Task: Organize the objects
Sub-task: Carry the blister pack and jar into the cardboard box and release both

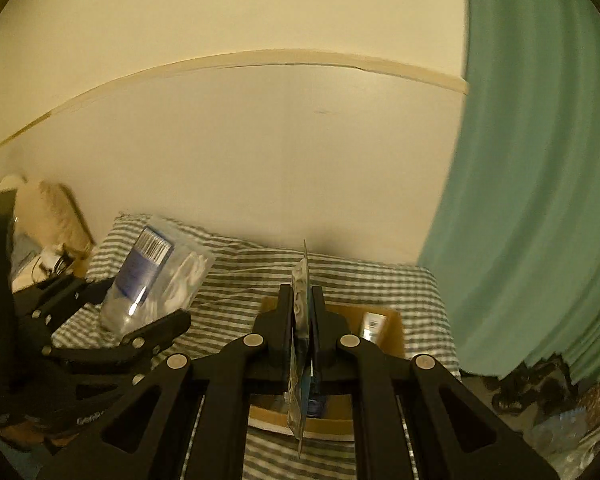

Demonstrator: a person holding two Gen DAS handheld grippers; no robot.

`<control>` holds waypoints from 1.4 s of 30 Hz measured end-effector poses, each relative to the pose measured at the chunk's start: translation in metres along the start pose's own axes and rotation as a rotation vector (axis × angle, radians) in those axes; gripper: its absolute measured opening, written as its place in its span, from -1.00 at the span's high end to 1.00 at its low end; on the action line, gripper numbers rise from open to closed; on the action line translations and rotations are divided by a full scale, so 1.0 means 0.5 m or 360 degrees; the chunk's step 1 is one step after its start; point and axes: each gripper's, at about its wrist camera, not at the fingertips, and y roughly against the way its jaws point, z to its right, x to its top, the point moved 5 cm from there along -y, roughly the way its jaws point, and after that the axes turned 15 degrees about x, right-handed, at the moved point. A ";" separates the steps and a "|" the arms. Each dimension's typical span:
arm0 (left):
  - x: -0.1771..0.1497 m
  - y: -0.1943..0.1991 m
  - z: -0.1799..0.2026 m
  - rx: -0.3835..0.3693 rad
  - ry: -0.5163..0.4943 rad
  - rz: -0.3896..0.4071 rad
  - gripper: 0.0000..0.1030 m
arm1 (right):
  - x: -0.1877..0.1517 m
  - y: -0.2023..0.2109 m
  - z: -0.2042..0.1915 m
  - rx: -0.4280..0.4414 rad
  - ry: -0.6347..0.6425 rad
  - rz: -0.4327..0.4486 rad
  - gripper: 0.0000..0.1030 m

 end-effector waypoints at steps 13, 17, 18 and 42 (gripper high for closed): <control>-0.075 -0.190 0.129 -0.0039 -0.0113 -0.0201 -0.26 | -0.090 -0.184 0.174 -0.0041 -0.0190 -0.0219 0.86; -0.081 -0.227 0.143 -0.0068 -0.0088 -0.0245 -0.26 | -0.104 -0.226 0.208 -0.0011 -0.0255 -0.0251 0.86; -0.081 -0.232 0.146 -0.0082 -0.0077 -0.0250 -0.26 | -0.108 -0.234 0.211 -0.0004 -0.0264 -0.0261 0.86; 0.004 -0.027 -0.132 0.0157 0.0218 0.0103 -1.00 | -0.052 -0.013 0.090 -0.0032 -0.0305 0.0168 -0.55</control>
